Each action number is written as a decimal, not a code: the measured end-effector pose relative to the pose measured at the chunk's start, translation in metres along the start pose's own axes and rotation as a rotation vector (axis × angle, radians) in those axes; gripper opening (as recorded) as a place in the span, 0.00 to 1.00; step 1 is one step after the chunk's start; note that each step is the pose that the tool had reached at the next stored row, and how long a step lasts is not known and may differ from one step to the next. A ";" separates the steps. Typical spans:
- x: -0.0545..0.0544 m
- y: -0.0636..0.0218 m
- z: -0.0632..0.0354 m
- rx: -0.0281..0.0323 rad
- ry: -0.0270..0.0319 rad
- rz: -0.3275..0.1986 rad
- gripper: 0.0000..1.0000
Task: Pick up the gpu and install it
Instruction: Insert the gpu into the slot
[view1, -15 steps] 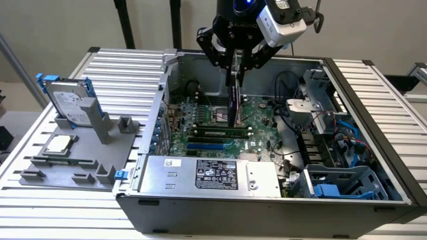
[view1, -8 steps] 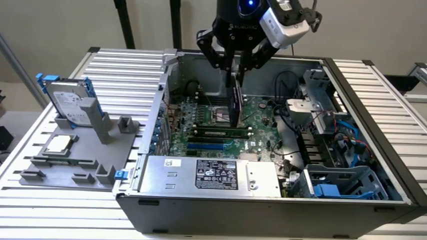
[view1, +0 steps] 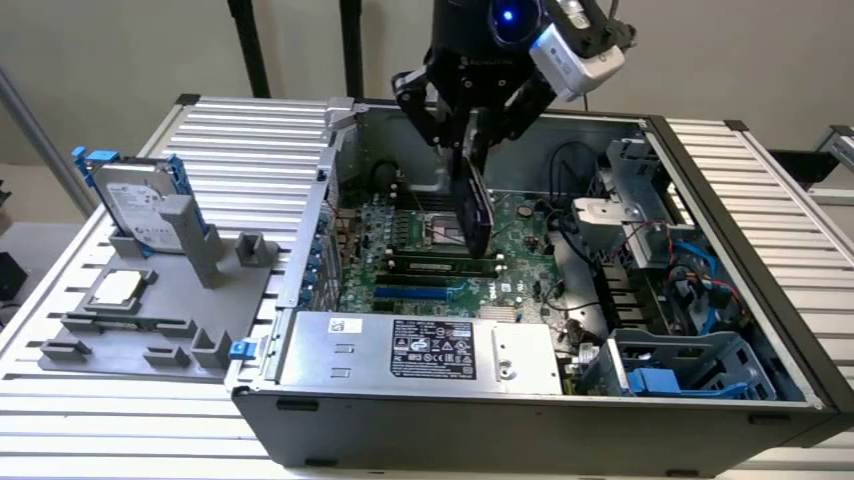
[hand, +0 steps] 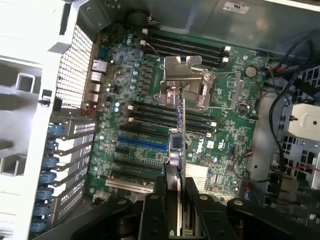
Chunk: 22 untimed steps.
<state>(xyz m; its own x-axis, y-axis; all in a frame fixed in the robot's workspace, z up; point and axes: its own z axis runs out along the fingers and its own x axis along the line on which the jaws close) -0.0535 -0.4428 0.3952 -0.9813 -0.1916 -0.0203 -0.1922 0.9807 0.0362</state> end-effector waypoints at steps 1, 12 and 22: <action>0.000 0.0000 0.0009 -0.0004 0.0007 -0.018 0.00; 0.000 -0.0004 0.0104 -0.0045 0.0079 -0.218 0.00; 0.000 -0.0007 0.0188 -0.0082 0.0145 -0.400 0.00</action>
<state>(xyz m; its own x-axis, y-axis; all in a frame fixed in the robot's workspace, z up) -0.0535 -0.4427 0.3763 -0.8289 -0.5590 -0.0203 -0.5594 0.8281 0.0363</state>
